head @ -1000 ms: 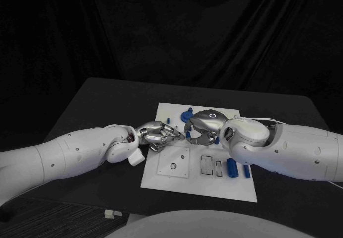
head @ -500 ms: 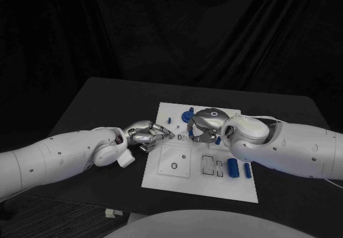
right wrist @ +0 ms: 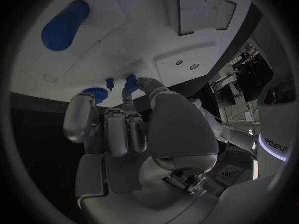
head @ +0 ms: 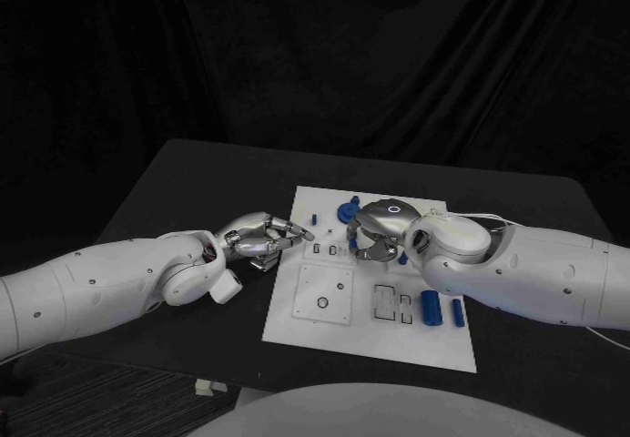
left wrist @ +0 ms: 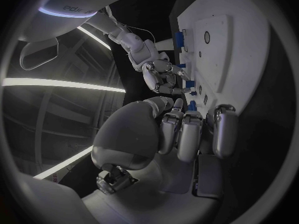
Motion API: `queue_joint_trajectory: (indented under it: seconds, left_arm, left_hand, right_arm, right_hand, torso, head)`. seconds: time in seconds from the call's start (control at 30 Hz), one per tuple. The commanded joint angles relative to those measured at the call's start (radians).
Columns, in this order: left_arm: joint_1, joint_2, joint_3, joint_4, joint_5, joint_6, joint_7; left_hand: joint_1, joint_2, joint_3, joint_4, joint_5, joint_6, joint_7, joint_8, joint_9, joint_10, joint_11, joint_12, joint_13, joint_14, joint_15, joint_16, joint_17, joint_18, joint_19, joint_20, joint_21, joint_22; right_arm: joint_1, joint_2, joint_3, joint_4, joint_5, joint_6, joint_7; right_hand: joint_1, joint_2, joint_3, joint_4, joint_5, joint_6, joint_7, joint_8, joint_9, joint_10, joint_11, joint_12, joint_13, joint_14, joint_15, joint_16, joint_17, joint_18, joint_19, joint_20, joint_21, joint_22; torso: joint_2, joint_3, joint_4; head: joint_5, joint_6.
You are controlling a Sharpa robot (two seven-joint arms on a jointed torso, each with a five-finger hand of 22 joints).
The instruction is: Assemble the parts on the task board
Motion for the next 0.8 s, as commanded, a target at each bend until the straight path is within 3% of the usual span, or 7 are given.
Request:
queue_joint_trajectory:
  seconds: [0.03,0.53,0.63,0.7,0.8]
  left_arm:
    - [0.003,0.000,0.001,0.006,0.003,-0.024,0.042]
    - [0.003,0.020,0.000,-0.013,0.003,-0.010,0.045]
    - [0.003,0.027,0.000,-0.020,0.003,-0.006,0.044]
    - [0.003,0.030,0.000,-0.023,0.003,-0.004,0.044]
    - [0.003,0.036,0.000,-0.029,0.003,0.000,0.042]
  left_hand:
    - [-0.006,-0.005,0.000,-0.004,0.007,0.010,0.001,0.006,0.002,0.110,0.005,0.003,0.263,0.107,0.002,0.003,0.263,-0.012,0.006,0.001,0.000,0.135]
    - [-0.006,-0.005,0.001,-0.005,0.008,0.011,0.001,0.006,0.002,0.110,0.005,0.003,0.263,0.107,0.003,0.003,0.263,-0.011,0.004,0.001,-0.001,0.134]
    - [-0.006,-0.005,0.001,-0.005,0.008,0.011,0.001,0.006,0.002,0.110,0.005,0.003,0.263,0.107,0.003,0.003,0.263,-0.011,0.004,0.001,-0.001,0.134]
    - [-0.006,-0.005,0.001,-0.005,0.008,0.011,0.001,0.006,0.002,0.110,0.005,0.003,0.263,0.107,0.003,0.003,0.263,-0.011,0.004,0.001,-0.001,0.134]
    - [-0.006,-0.004,0.002,-0.005,0.009,0.012,0.001,0.006,0.002,0.110,0.006,0.003,0.263,0.107,0.003,0.003,0.263,-0.011,0.004,0.001,-0.001,0.134]
  right_arm:
    - [-0.006,0.003,0.001,-0.005,-0.006,0.011,-0.006]
    - [-0.015,0.006,0.001,-0.011,-0.006,0.015,-0.007]
    - [-0.016,0.006,0.001,-0.011,-0.006,0.019,-0.008]
    - [-0.016,0.006,0.001,-0.010,-0.006,0.021,-0.009]
    - [-0.017,0.006,0.001,-0.010,-0.006,0.024,-0.010]
  right_hand:
    - [0.004,0.000,0.004,-0.001,-0.007,0.012,-0.014,0.002,0.004,0.104,-0.005,0.003,0.263,0.082,-0.007,-0.007,0.170,0.008,0.000,-0.004,-0.003,0.160]
    - [-0.001,-0.001,0.005,-0.004,-0.034,-0.001,-0.009,-0.009,0.003,0.104,-0.001,0.003,0.263,0.082,-0.004,-0.009,0.167,0.008,-0.001,-0.003,-0.007,0.159]
    - [-0.007,-0.005,-0.001,-0.006,-0.113,-0.009,-0.005,-0.020,0.001,0.104,0.003,0.003,0.263,0.081,-0.001,-0.011,0.166,0.009,-0.003,0.001,-0.011,0.158]
    - [-0.010,-0.007,-0.004,-0.006,-0.137,-0.015,-0.002,-0.027,-0.002,0.104,0.005,0.003,0.263,0.081,0.001,-0.012,0.165,0.009,-0.003,0.002,-0.011,0.158]
    - [-0.014,-0.010,-0.015,-0.008,-0.226,-0.019,0.001,-0.039,-0.010,0.104,0.009,0.003,0.263,0.081,0.004,-0.011,0.165,0.009,-0.003,0.006,-0.011,0.158]
  torso:
    - [-0.001,0.0000,-0.0021]
    - [-0.002,0.0006,-0.0024]
    - [-0.002,0.0006,-0.0023]
    - [-0.001,0.0004,-0.0027]
    - [-0.001,-0.0002,-0.0033]
  head:
    - [0.002,-0.003]
    - [0.001,-0.002]
    - [0.000,-0.001]
    - [-0.001,-0.001]
    - [-0.002,0.000]
